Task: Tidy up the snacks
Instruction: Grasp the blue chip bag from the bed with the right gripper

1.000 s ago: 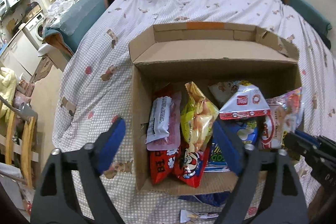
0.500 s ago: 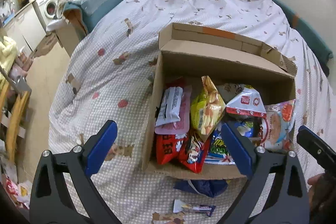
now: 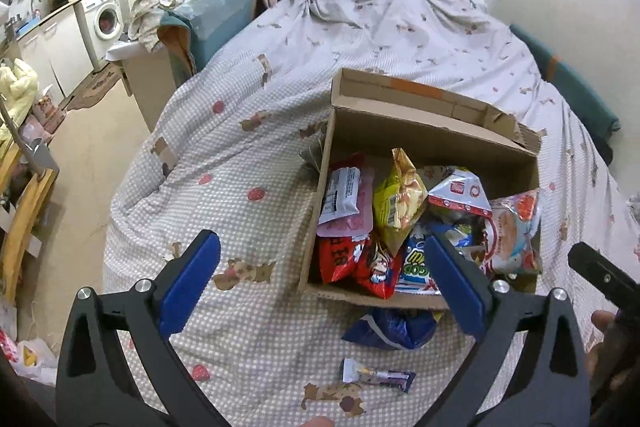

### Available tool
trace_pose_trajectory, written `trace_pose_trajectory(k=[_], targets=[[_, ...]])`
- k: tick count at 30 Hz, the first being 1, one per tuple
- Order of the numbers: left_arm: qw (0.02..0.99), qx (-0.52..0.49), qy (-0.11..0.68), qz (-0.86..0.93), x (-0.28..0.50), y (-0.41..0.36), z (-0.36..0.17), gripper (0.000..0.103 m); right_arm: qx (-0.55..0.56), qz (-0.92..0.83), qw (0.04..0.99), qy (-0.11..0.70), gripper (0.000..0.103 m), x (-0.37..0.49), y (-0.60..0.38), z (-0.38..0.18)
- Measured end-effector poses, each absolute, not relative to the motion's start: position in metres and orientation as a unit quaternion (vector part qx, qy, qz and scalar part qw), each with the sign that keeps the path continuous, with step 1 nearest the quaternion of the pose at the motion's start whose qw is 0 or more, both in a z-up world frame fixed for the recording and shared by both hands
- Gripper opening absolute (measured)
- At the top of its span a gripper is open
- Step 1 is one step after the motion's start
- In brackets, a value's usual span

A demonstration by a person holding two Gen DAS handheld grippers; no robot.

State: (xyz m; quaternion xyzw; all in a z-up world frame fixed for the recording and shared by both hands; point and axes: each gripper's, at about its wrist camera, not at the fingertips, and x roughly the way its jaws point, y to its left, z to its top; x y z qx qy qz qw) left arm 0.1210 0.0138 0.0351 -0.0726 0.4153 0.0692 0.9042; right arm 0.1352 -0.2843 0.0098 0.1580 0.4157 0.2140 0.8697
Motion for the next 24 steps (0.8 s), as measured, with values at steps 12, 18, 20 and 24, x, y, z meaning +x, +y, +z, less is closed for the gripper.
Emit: trace_pose_trajectory(k=[12,18,20,24], targets=[[0.878,-0.044,0.475,0.043,0.086,0.010,0.006,0.101,0.149,0.202,0.859,0.445,0.103,0.107,-0.275,-0.006],[0.875,-0.041,0.481,0.039,0.072,0.011,-0.003,0.101,0.155,0.199,0.849,0.465,0.103,0.090,-0.273,-0.017],[0.875,-0.040,0.481,0.043,0.069,0.012,-0.008,0.101,0.161,0.198,0.844,0.471,0.103,0.086,-0.274,-0.022],[0.868,-0.047,0.492,0.042,0.067,0.014,-0.021,0.101,0.159,0.192,0.839,0.483,0.103,0.081,-0.272,-0.030]])
